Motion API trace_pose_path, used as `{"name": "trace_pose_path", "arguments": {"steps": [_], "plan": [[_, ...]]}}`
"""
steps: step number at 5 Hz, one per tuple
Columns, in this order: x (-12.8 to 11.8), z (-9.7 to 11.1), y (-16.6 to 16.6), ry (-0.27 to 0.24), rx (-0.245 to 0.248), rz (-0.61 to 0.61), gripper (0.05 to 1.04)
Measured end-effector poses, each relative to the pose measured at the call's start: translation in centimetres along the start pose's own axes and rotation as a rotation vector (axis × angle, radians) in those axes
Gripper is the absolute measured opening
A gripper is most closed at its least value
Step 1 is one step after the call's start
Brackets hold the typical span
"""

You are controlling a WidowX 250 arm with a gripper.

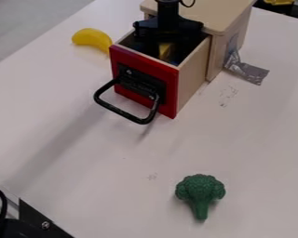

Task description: Removing the yellow object from the drawer and placing to the right side

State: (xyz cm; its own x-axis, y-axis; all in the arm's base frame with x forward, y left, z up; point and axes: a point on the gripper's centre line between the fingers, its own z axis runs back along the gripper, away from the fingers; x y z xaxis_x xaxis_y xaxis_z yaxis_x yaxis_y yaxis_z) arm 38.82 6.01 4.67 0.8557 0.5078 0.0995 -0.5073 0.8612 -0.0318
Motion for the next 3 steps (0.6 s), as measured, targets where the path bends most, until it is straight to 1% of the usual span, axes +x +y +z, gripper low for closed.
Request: {"name": "trace_pose_path", "arguments": {"steps": [1, 2, 3], "plan": [[0.0, -0.1, -0.1, -0.008, -0.010, 0.007, 0.497], [-0.7, 0.9, 0.0, -0.009, -0.042, -0.013, 0.496], [-1.3, 2.9, -0.2, -0.013, -0.075, -0.036, 0.496]]}}
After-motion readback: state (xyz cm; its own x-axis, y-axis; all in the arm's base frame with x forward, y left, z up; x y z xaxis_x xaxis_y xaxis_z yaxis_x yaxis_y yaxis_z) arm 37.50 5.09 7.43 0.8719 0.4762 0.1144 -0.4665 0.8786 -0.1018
